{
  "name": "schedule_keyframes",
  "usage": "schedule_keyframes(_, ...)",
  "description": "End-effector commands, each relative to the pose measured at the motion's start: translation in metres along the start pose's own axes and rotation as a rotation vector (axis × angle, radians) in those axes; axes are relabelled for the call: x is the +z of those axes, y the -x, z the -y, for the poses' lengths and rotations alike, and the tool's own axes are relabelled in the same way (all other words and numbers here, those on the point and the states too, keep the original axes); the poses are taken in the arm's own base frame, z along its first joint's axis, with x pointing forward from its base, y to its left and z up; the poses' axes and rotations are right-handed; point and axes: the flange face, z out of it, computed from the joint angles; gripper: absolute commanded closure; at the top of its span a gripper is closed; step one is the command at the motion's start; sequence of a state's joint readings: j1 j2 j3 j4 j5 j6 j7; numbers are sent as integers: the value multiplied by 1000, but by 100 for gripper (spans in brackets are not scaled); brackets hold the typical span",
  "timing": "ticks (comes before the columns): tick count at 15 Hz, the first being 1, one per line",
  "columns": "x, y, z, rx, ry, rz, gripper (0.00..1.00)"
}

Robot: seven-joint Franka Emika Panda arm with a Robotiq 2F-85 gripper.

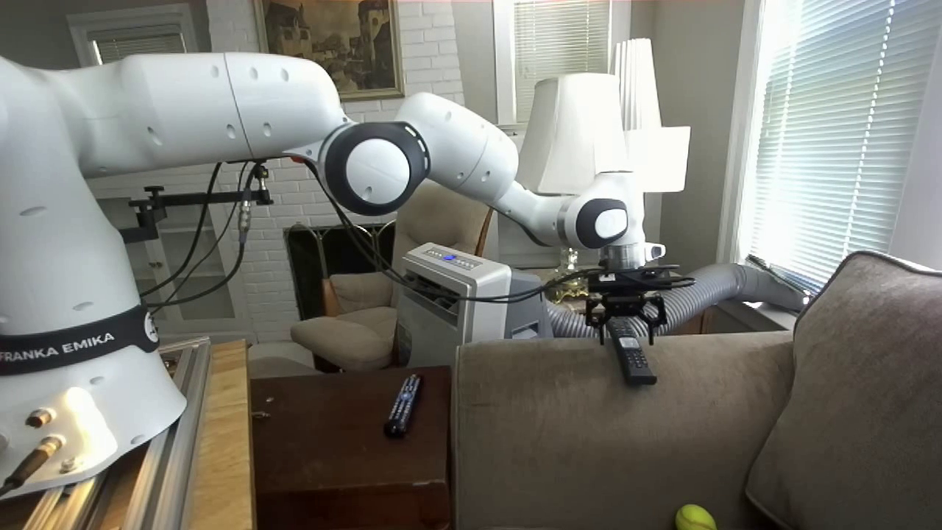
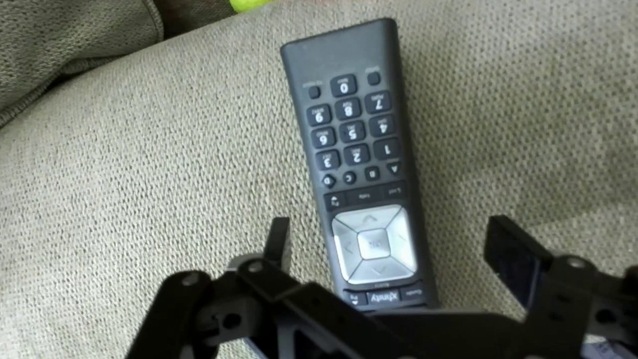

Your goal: Put the remote on the side table

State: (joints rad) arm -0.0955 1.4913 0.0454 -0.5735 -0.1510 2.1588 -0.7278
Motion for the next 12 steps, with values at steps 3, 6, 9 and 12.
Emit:
schedule_keyframes(3, 5, 2, -4, 17, 39, -27, 0)
schedule_keyframes(6, 3, 1, -6, 24, 60, -39, 0)
schedule_keyframes(9, -2, 1, -8, -1, 52, -26, 0)
schedule_keyframes(12, 1, 1, -6, -1, 59, -21, 0)
